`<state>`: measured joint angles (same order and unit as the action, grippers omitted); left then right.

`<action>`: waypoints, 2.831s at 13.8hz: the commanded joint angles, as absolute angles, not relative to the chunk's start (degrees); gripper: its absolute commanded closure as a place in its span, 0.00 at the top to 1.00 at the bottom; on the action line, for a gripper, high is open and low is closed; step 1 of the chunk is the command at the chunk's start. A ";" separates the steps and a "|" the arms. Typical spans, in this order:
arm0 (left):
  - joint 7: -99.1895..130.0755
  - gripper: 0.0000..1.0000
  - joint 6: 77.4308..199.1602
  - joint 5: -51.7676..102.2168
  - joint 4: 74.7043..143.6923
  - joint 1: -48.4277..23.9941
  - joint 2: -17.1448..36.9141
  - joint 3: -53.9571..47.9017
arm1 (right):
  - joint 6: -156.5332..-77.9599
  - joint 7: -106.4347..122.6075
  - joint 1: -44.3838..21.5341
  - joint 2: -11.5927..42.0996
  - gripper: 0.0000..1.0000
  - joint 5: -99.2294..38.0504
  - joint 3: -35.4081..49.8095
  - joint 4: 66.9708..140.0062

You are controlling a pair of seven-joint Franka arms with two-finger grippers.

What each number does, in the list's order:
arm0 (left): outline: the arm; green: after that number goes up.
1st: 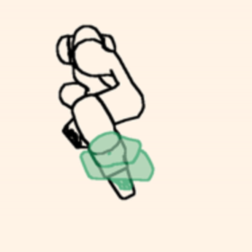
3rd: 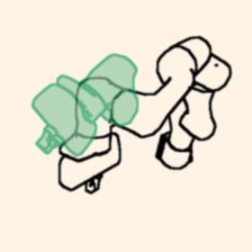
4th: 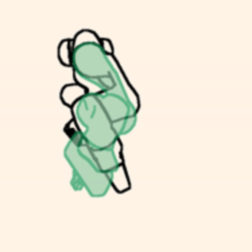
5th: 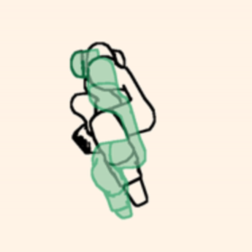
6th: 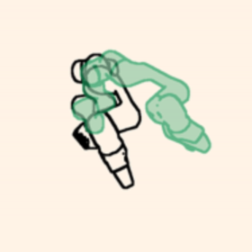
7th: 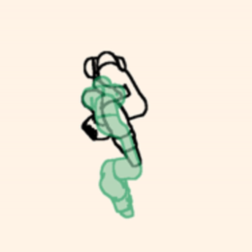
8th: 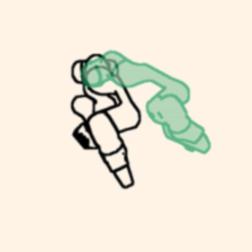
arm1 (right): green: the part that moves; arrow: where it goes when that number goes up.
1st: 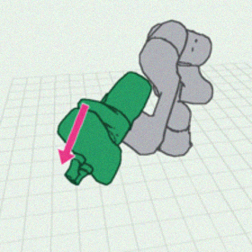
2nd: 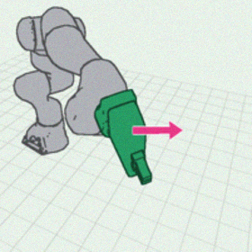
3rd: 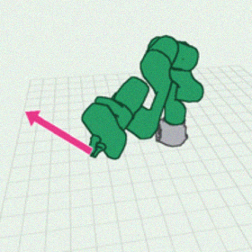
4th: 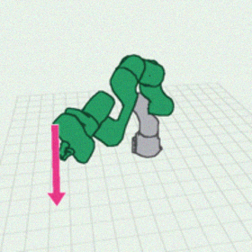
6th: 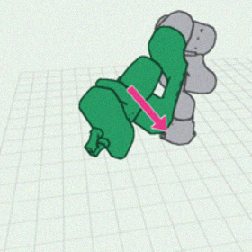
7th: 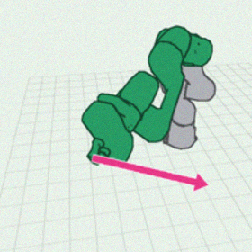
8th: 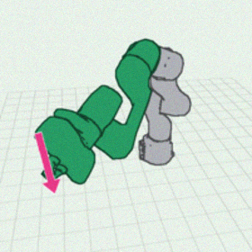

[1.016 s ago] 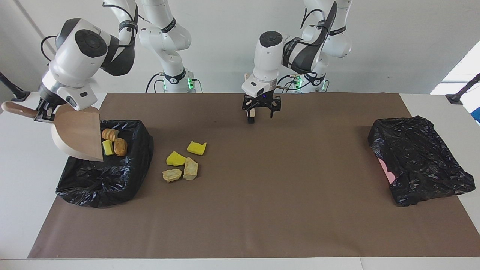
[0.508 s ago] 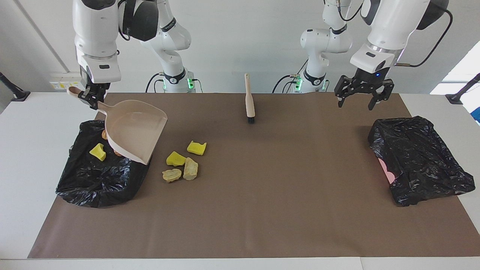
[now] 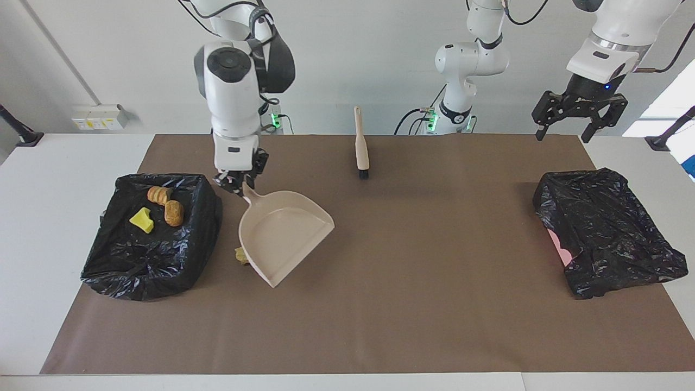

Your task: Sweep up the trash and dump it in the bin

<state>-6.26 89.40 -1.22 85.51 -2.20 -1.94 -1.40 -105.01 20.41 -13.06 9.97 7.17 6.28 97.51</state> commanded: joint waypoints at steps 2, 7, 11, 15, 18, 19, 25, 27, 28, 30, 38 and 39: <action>-8.88 1.00 85.96 -0.44 82.97 -0.88 -0.88 -2.11 | -111.60 -1.52 -18.96 15.01 0.00 -0.43 6.15 96.15; -9.05 1.00 86.40 -0.35 85.34 -0.88 -3.25 -2.55 | -116.71 -24.66 -25.21 26.43 0.00 -2.11 6.15 87.21; -8.09 1.00 86.13 -0.44 85.25 -0.79 -3.34 -2.72 | -119.97 -32.43 -26.72 29.36 0.00 -3.42 6.15 85.69; -8.17 1.00 85.87 -0.44 85.25 -0.79 -3.34 -2.72 | -125.07 -34.63 -27.86 30.23 0.00 -6.86 6.15 87.01; -8.52 1.00 85.78 -0.44 85.34 -0.79 -3.34 -2.72 | -126.04 -34.54 -27.42 30.23 0.05 -6.77 6.15 88.33; -8.53 1.00 85.78 -0.44 85.34 -0.79 -3.34 -2.72 | -126.30 -34.54 -27.25 30.41 0.08 -6.77 6.15 88.33; -8.35 1.00 85.61 -0.44 85.25 -0.79 -3.34 -2.72 | -127.27 -33.66 -28.21 30.33 1.00 -3.69 6.15 88.24; -8.35 1.00 85.61 -0.44 85.25 -0.88 -3.34 -2.72 | -122.54 -33.75 -28.21 27.00 1.00 -3.87 6.15 88.42; -8.35 1.00 85.61 -0.44 85.25 -0.88 -3.34 -2.72 | -120.26 -33.75 -28.30 24.72 1.00 -4.13 6.15 89.29; -8.26 1.00 85.61 -0.44 85.34 -1.05 -3.34 -2.72 | -117.61 -33.58 -28.65 19.10 1.00 -4.66 6.15 93.84; -8.00 1.00 93.67 -0.44 88.58 -5.79 -2.02 -3.34 | -112.14 -34.63 -38.13 -1.12 1.00 -13.43 6.59 118.62; -7.48 1.00 95.69 -0.44 91.03 -8.24 -1.93 -3.34 | -112.93 -34.72 -39.28 -3.40 1.00 -14.67 6.50 121.87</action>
